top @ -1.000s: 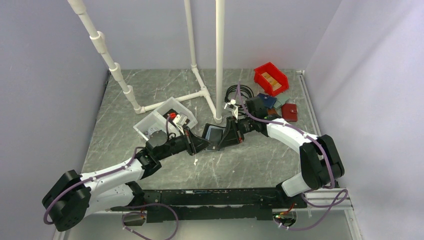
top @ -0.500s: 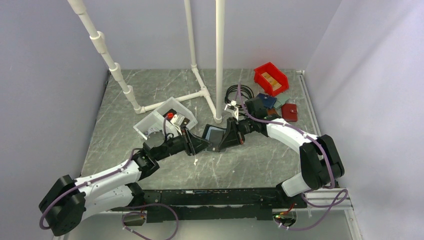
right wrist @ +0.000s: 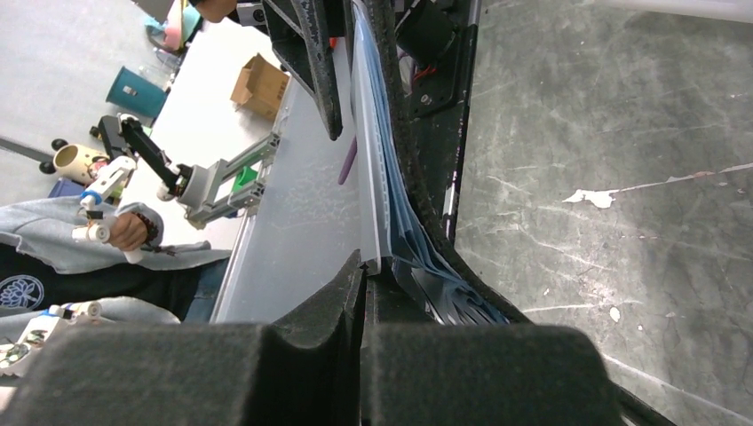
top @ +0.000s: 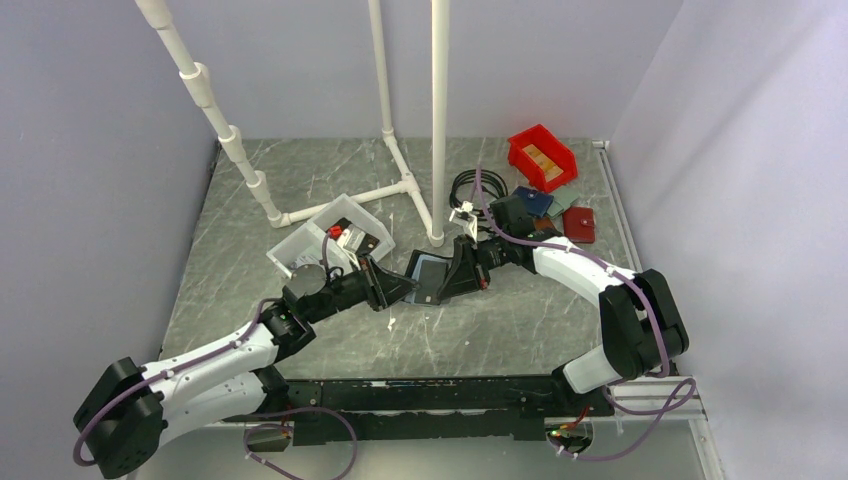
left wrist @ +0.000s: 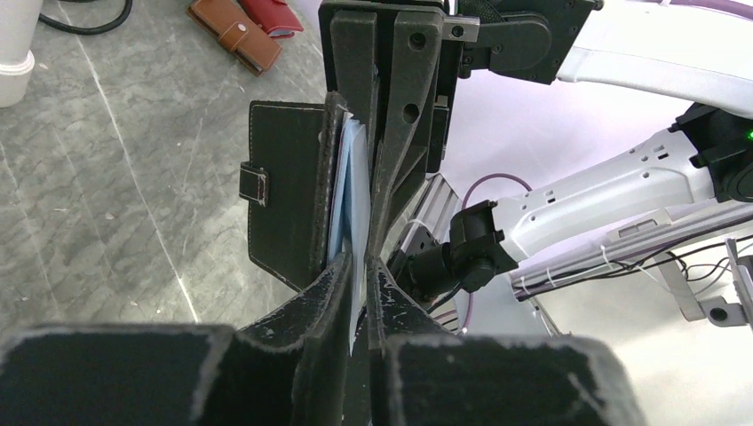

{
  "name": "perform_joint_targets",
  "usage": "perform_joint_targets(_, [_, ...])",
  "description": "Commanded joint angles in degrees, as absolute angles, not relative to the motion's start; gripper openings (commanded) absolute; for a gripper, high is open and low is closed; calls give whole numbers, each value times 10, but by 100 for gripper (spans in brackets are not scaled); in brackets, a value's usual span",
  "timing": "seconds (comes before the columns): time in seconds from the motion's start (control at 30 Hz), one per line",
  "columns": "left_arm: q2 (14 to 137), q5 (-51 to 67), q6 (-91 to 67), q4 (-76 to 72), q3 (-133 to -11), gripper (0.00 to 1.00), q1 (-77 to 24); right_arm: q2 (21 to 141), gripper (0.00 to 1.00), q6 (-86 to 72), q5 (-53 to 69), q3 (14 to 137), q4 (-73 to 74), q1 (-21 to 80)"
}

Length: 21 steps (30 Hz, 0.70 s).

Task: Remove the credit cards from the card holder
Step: Remove the credit card from the card holder.

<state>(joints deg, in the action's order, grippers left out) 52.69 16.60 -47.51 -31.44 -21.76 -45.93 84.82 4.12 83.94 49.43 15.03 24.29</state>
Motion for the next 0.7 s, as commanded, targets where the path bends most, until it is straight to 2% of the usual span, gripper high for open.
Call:
perform_joint_targets(0.0, [516, 164, -474, -331, -222, 13, -459, 847, 0, 59, 864, 512, 145, 243])
perform_joint_targets(0.1, [517, 166, -472, -334, -221, 1, -458, 848, 0, 59, 864, 512, 146, 243])
perform_joint_targets(0.13, [516, 167, -472, -336, -220, 0, -459, 848, 0, 59, 863, 512, 146, 243])
perform_joint_targets(0.67, [480, 145, -483, -352, -193, 0, -458, 856, 0, 70, 856, 511, 156, 242])
